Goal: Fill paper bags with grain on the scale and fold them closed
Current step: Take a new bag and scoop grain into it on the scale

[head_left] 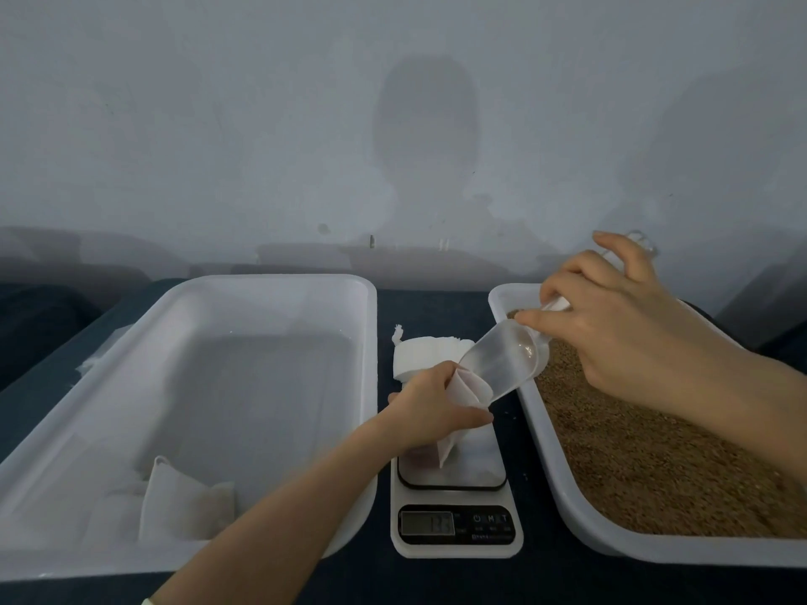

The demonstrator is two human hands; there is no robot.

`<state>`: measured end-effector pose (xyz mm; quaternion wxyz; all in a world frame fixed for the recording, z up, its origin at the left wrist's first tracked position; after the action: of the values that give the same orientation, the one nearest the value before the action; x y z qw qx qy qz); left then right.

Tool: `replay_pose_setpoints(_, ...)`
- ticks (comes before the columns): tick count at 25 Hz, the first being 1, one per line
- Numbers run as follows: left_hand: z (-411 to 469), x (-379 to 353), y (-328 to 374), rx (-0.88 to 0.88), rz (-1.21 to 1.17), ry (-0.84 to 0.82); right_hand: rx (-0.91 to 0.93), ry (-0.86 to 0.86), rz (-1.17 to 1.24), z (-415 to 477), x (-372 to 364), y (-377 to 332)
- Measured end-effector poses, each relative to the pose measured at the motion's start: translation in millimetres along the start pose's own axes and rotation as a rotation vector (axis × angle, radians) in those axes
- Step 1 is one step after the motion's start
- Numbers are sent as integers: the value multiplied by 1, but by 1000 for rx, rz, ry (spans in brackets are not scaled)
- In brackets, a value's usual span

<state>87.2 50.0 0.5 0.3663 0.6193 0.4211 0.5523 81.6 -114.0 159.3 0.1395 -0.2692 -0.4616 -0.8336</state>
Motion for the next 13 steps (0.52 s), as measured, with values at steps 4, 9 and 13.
replay_pose_setpoints(4,0,0,0,7,-12,-3,9,56,-28,-2,6,-4)
replay_pose_setpoints(9,1,0,-2,0,-18,-6,-18,92,-58,-6,10,-2)
replay_pose_setpoints(13,1,-1,-2,7,-21,-10,-26,102,-61,-8,10,-2)
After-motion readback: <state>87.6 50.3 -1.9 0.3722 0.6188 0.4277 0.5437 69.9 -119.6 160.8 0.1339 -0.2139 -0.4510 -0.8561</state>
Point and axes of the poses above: each hand's wrist, its own z-axis towards the middle knuckle, its own x-axis out of the back of the hand, y = z × x, the point moved 4 cm from there along z, towards the middle knuckle, and after that the axes turned 15 degrees about -z, right-handed, at the moved point
